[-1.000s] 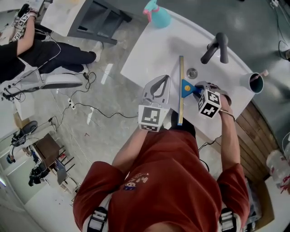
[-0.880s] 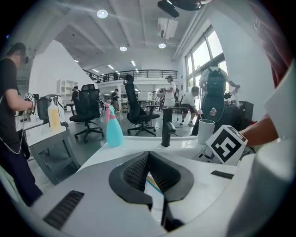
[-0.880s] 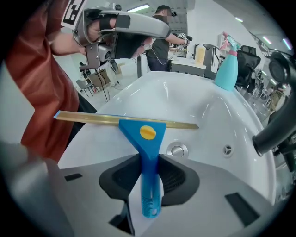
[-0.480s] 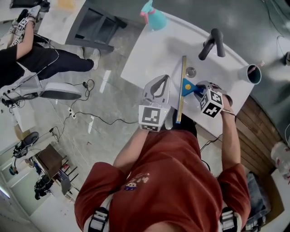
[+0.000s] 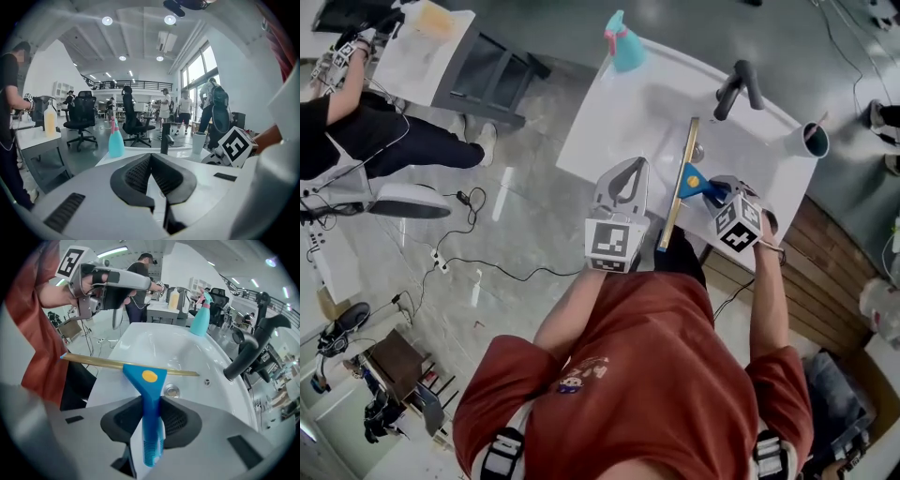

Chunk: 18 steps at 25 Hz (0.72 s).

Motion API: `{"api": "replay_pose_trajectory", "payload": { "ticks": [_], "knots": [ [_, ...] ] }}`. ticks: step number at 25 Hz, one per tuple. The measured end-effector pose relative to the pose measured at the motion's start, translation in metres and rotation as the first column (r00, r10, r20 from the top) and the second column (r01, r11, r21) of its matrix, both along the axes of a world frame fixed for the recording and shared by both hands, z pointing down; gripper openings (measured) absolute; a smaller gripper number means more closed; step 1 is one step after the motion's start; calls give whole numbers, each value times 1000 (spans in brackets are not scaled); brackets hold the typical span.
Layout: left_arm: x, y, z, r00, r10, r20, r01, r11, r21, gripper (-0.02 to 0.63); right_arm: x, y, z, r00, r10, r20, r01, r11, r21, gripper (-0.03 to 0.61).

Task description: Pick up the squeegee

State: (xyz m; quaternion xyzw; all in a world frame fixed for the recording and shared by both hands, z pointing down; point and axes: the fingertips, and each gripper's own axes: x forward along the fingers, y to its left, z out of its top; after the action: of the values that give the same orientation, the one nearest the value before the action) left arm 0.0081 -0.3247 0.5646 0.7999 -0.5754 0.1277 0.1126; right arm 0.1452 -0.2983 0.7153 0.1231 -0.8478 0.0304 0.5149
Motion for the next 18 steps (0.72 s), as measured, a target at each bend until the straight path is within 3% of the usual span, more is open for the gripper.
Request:
{"api": "replay_pose_trajectory", "payload": {
  "ticks": [11,18],
  "knots": [
    [-36,33,-23,995,88,-41,-86,995,48,18,-19,33,-31,961,275,16,-275,958,78,124],
    [-40,49,-36,984,172,-50,-167,982,83,18,-5,55,-47,890,456,20,-455,882,120,124]
  ]
}}
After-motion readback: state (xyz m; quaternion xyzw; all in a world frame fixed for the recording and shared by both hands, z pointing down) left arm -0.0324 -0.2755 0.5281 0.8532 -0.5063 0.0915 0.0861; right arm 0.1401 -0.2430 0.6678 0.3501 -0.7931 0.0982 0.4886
